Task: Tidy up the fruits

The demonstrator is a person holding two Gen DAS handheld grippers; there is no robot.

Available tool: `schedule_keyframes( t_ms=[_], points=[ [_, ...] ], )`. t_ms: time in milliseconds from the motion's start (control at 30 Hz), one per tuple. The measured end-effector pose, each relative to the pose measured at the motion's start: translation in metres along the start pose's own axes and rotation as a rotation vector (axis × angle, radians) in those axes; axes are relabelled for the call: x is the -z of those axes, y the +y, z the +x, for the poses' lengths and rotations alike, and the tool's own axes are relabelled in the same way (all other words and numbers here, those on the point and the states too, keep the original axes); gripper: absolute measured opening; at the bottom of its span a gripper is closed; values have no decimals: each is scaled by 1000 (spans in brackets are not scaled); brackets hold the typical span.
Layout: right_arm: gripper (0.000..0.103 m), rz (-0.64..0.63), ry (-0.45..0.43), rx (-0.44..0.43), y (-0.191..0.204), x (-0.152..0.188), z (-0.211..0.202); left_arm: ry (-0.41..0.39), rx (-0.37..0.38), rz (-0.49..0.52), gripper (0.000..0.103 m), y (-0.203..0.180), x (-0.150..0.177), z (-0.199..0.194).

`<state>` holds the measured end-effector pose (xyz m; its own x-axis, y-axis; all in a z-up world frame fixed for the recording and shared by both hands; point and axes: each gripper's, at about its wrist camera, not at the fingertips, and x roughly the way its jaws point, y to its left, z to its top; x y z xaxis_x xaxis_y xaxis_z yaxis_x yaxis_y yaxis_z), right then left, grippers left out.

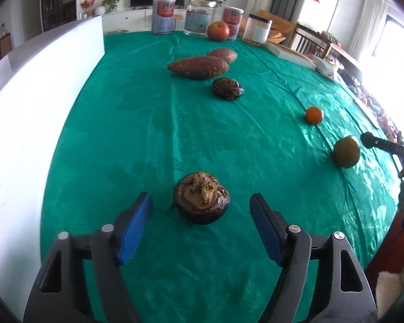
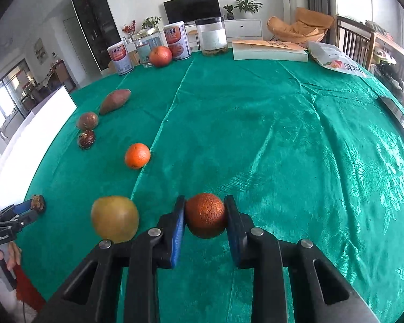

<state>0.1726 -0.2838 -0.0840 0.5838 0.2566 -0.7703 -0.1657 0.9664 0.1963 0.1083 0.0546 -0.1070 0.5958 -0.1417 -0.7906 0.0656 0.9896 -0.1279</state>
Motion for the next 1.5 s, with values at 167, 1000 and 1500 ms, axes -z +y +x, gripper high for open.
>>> schedule_keyframes(
  t_ms=[167, 1000, 1500],
  points=[
    [28, 36, 14, -39, 9, -6, -16, 9, -38, -1, 45, -4, -2, 3],
    [37, -442, 333, -574, 484, -31, 49, -50, -305, -580, 69, 213, 9, -155],
    [80, -373, -111, -256, 255, -15, -28, -239, -146, -324, 96, 79, -17, -142]
  ],
)
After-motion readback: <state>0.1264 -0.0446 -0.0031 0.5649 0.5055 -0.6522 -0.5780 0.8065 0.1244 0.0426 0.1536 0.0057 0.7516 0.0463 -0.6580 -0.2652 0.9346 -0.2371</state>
